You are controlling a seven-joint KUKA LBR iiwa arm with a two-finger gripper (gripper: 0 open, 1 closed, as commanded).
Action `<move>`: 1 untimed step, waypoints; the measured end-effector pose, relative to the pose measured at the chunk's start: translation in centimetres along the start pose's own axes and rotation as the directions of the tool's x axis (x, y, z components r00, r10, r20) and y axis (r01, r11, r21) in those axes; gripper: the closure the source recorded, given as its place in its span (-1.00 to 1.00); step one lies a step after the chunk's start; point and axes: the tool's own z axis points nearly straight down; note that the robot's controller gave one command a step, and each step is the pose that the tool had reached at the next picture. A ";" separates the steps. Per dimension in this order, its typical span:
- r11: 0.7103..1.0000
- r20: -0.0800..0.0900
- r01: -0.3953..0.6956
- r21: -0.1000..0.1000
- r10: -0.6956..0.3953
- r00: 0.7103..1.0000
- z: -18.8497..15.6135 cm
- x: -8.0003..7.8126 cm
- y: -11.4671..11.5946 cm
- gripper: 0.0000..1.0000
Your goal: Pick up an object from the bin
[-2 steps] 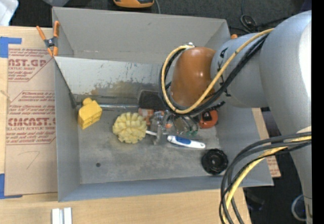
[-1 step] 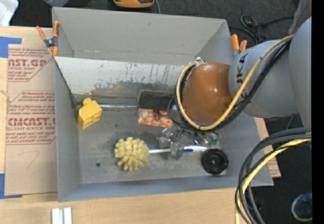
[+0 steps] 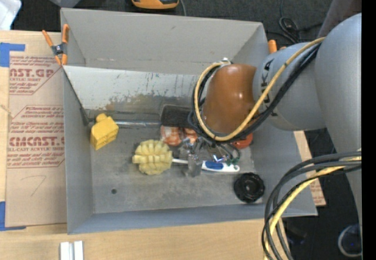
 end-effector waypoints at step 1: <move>0.930 -0.002 0.367 0.001 -0.367 0.930 -19.8 -1.3 -1.4 1.00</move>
Offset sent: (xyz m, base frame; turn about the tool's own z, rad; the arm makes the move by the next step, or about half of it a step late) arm 0.0000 0.0000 0.0000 0.0000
